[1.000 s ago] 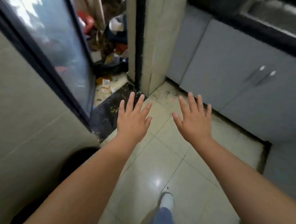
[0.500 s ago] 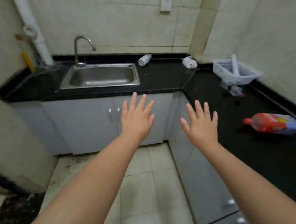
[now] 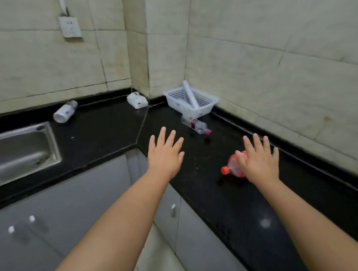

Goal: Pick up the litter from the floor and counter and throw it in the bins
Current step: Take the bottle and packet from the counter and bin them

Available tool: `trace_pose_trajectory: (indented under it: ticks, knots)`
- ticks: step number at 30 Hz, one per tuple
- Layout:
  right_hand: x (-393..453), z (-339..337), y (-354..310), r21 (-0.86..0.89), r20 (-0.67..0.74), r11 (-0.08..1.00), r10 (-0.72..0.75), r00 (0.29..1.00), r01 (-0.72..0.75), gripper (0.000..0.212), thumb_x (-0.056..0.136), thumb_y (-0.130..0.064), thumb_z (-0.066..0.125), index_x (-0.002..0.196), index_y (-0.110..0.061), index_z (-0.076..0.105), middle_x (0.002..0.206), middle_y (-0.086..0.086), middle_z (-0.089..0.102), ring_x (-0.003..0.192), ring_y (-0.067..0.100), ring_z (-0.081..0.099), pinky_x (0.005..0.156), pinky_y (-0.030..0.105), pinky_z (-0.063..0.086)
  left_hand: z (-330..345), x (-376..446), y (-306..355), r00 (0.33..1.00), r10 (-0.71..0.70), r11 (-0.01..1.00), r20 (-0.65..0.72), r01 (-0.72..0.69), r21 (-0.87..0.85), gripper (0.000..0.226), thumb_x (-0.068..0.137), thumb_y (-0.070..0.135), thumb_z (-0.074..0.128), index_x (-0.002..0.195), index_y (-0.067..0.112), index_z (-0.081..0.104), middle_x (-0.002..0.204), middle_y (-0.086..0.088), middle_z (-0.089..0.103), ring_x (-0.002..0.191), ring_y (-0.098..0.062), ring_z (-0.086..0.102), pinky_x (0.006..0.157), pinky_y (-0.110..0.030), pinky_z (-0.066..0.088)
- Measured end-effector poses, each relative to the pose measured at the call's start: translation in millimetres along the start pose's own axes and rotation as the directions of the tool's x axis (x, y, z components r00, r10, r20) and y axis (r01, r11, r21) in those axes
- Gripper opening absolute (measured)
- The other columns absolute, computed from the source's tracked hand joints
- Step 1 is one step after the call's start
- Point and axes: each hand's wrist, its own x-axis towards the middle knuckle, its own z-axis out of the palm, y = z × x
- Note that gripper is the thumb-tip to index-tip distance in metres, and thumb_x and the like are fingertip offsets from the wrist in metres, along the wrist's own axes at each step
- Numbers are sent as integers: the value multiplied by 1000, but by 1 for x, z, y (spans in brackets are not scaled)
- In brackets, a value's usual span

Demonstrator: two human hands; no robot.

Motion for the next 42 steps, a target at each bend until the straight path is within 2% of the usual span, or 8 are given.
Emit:
trace_pose_trajectory:
  ticks: [11, 19, 21, 25, 28, 33, 38, 42]
  knots:
    - [73, 58, 31, -37, 130, 878, 478, 869, -477, 54, 92, -43, 35, 138, -14, 27, 148, 11, 30, 137, 32, 21, 108, 51, 27, 64, 189, 6, 937, 303, 953, 173, -302, -29, 50, 98, 39, 27, 145, 27, 16, 158, 0, 11, 146, -25, 0, 118, -45, 11]
    - [141, 126, 42, 133, 341, 619, 705, 622, -774, 83, 77, -61, 52, 138, -15, 21, 151, 16, 13, 125, 41, 34, 98, 49, 39, 130, 282, 41, 855, 385, 915, 347, -404, -21, 55, 94, 32, 44, 144, 20, 22, 155, -7, 20, 144, -27, 12, 115, -46, 22]
    - [155, 140, 40, 134, 326, 629, 702, 634, -766, 88, 72, -60, 60, 137, -17, 21, 152, 15, 6, 127, 41, 30, 97, 49, 39, 139, 307, 42, 850, 395, 903, 348, -429, 21, 57, 92, 29, 49, 142, 16, 25, 151, -9, 28, 142, -27, 19, 113, -45, 27]
    - [176, 156, 38, 97, 345, 808, 520, 781, -581, 86, 72, -52, 65, 140, -26, 19, 155, 6, 2, 138, 35, 14, 107, 52, 29, 156, 346, 44, 818, 472, 855, 329, -516, 57, 52, 87, 24, 58, 134, 16, 37, 143, -10, 39, 135, -26, 32, 108, -43, 34]
    - [180, 158, 40, -57, 306, 848, 517, 800, -526, 85, 70, -63, 59, 139, -33, 20, 155, 4, 11, 138, 29, 20, 111, 53, 19, 176, 371, 53, 728, 608, 757, 317, -652, 45, 53, 86, 22, 58, 134, 17, 36, 145, -8, 37, 137, -26, 29, 110, -42, 30]
    - [165, 155, 33, -45, 391, 649, 711, 584, -759, 101, 63, -63, 65, 139, -41, 3, 154, 9, 12, 130, 36, 32, 101, 46, 38, 197, 402, 79, 532, 747, 537, 398, -836, 110, 46, 86, 19, 55, 129, 15, 40, 139, -8, 44, 130, -26, 34, 105, -38, 30]
    - [169, 152, 14, -49, 384, 524, 796, 468, -850, 108, 61, -47, 74, 140, -36, 2, 142, 10, 25, 122, 34, 35, 96, 43, 42, 189, 412, 94, 375, 801, 346, 467, -926, 151, 35, 86, 8, 53, 121, 9, 48, 126, -10, 57, 119, -26, 44, 96, -33, 38]
    - [173, 129, 2, -29, 292, 449, 858, 422, -893, 93, 62, -41, 72, 138, -29, 18, 135, 10, 35, 118, 33, 38, 93, 41, 42, 144, 405, 119, 290, 896, 288, 337, -956, 59, 25, 90, 8, 53, 114, 6, 52, 121, -13, 61, 117, -29, 47, 89, -36, 44]
